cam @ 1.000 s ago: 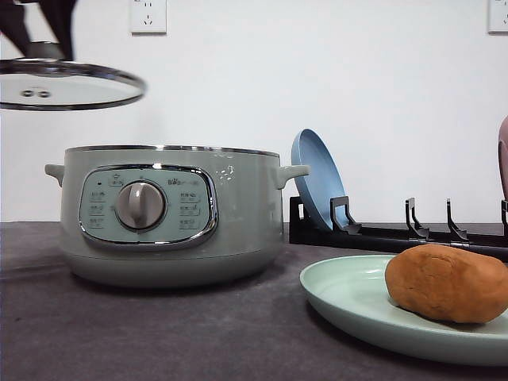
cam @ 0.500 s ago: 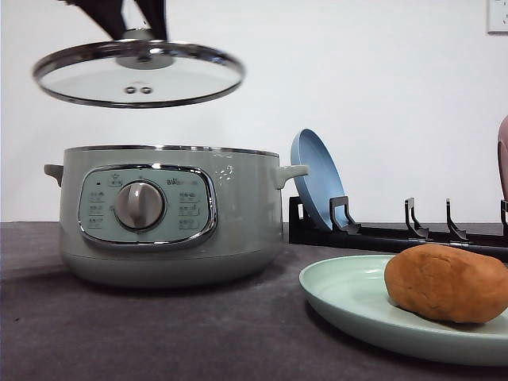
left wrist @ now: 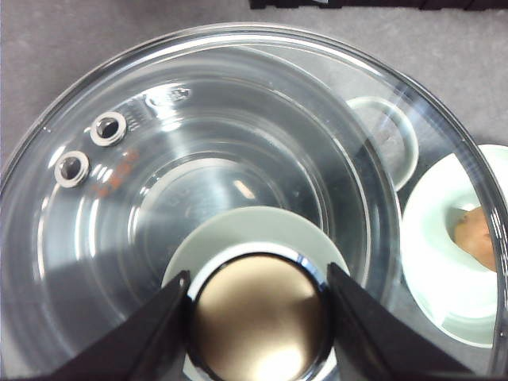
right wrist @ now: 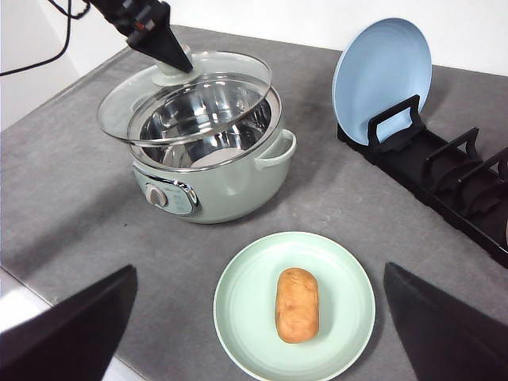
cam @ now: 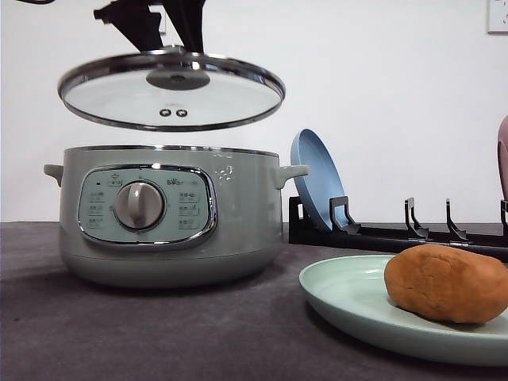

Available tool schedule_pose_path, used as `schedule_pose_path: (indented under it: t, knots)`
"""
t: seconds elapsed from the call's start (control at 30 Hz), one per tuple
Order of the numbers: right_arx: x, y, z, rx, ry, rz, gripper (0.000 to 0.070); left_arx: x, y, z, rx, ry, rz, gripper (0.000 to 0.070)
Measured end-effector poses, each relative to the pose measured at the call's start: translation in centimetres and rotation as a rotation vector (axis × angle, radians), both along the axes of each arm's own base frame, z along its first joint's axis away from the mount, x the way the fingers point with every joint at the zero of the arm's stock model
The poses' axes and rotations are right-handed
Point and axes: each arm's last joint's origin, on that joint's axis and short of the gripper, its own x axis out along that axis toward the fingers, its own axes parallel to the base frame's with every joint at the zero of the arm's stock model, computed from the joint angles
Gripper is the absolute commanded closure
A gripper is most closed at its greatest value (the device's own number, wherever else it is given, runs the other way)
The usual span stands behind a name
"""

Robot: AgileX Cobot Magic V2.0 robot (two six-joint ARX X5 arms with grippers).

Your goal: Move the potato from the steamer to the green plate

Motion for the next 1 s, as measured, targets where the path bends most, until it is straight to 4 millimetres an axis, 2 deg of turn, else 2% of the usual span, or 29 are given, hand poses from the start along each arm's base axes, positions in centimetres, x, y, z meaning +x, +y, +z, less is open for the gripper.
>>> schedule_pose_path:
  t: [0.23, 0.57, 1.0]
  knots:
    - [0.0, 0.0, 0.0, 0.000, 0.000, 0.000, 0.0072, 0.7, -0.1, -2.1, 0.051, 0.005, 0.005, 0.0700]
    - [0.0, 0.0, 0.0, 0.000, 0.000, 0.000, 0.0072, 1.2, -0.5, -3.4, 0.054, -0.012, -0.003, 0.0700]
    - [0.0, 0.0, 0.0, 0.000, 0.000, 0.000, 0.0072, 1.5, -0.6, -3.6, 0.059, -0.039, -0.009, 0.0700]
